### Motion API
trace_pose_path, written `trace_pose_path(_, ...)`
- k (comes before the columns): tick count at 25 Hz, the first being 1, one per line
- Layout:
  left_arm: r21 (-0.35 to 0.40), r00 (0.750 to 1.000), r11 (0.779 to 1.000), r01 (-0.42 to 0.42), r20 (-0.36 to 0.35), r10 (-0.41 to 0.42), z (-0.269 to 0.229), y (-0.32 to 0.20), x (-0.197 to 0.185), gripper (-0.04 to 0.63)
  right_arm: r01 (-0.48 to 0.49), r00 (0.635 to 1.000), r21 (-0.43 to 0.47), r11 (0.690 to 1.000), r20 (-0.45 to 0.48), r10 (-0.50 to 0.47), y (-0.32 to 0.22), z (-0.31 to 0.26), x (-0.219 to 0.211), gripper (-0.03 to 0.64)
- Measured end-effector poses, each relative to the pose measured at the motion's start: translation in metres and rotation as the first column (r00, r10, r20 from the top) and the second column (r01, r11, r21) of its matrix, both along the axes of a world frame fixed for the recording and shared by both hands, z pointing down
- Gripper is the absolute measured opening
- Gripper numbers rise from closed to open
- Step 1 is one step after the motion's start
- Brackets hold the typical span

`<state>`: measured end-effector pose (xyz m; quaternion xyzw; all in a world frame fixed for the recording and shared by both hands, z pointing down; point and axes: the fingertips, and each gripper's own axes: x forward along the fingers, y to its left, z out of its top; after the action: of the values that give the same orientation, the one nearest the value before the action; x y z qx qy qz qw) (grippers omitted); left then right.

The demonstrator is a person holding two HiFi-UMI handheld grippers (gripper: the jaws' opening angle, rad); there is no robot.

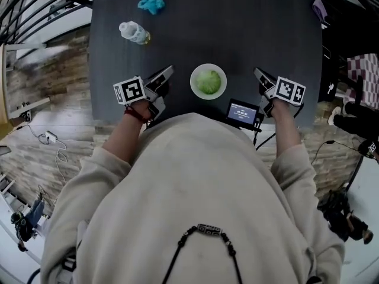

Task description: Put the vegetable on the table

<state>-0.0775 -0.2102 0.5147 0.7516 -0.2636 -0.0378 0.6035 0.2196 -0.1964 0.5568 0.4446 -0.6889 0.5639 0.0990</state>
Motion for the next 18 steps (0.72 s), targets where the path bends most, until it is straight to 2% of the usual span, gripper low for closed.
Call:
trace_pose_path(2, 0.170, 1.000, 0.985, -0.001, 0.029, -0.004, -0.044, -0.017, 0.003, 0.006, 0.035, 0.999, 0.113, 0.993, 0.016, -0.037, -0.009, -0.052, -0.017, 0.018)
trace_pose_path(3, 0.265, 0.997, 0.964, -0.025, 0.077, 0.004, -0.066, -0.023, 0.006, 0.006, 0.043, 0.998, 0.181, 0.983, 0.027, -0.049, -0.014, -0.082, -0.026, 0.018)
trace_pose_path(4, 0.367, 0.990, 0.928, -0.062, 0.142, 0.010, -0.090, -0.028, 0.011, 0.006, 0.052, 0.997, 0.257, 0.965, 0.035, -0.063, -0.018, -0.113, -0.035, 0.018)
trace_pose_path(5, 0.468, 0.978, 0.878, -0.105, 0.210, 0.005, -0.115, -0.033, 0.017, 0.006, 0.065, 0.996, 0.336, 0.940, 0.031, -0.081, -0.021, -0.144, -0.044, 0.017)
trace_pose_path(6, 0.560, 0.965, 0.816, -0.142, 0.263, -0.012, -0.142, -0.036, 0.022, 0.006, 0.087, 0.995, 0.409, 0.908, 0.008, -0.099, -0.024, -0.173, -0.052, 0.017)
trace_pose_path(8, 0.694, 0.952, 0.697, -0.183, 0.302, -0.051, -0.193, -0.039, 0.034, 0.006, 0.158, 0.987, 0.518, 0.841, -0.100, -0.124, -0.026, -0.220, -0.068, 0.015)
trace_pose_path(9, 0.734, 0.953, 0.653, -0.188, 0.297, -0.060, -0.214, -0.037, 0.039, 0.006, 0.198, 0.978, 0.555, 0.808, -0.166, -0.126, -0.026, -0.238, -0.075, 0.015)
trace_pose_path(10, 0.760, 0.956, 0.622, -0.188, 0.288, -0.062, -0.230, -0.033, 0.045, 0.006, 0.236, 0.967, 0.584, 0.777, -0.224, -0.125, -0.024, -0.255, -0.081, 0.015)
trace_pose_path(12, 0.793, 0.958, 0.574, -0.204, 0.282, -0.049, -0.249, -0.026, 0.054, 0.006, 0.298, 0.944, 0.621, 0.725, -0.305, -0.127, -0.020, -0.280, -0.095, 0.015)
trace_pose_path(14, 0.811, 0.951, 0.530, -0.248, 0.308, -0.028, -0.252, -0.018, 0.060, 0.006, 0.340, 0.927, 0.633, 0.695, -0.348, -0.137, -0.016, -0.291, -0.107, 0.015)
trace_pose_path(15, 0.812, 0.947, 0.520, -0.264, 0.320, -0.018, -0.250, -0.014, 0.061, 0.006, 0.353, 0.921, 0.634, 0.689, -0.365, -0.136, -0.014, -0.291, -0.112, 0.015)
trace_pose_path(16, 0.810, 0.947, 0.521, -0.270, 0.322, -0.010, -0.248, -0.011, 0.061, 0.006, 0.359, 0.916, 0.634, 0.684, -0.378, -0.131, -0.012, -0.290, -0.114, 0.015)
trace_pose_path(18, 0.803, 0.950, 0.534, -0.265, 0.313, 0.001, -0.244, -0.005, 0.059, 0.006, 0.364, 0.910, 0.638, 0.679, -0.401, -0.111, -0.006, -0.289, -0.117, 0.015)
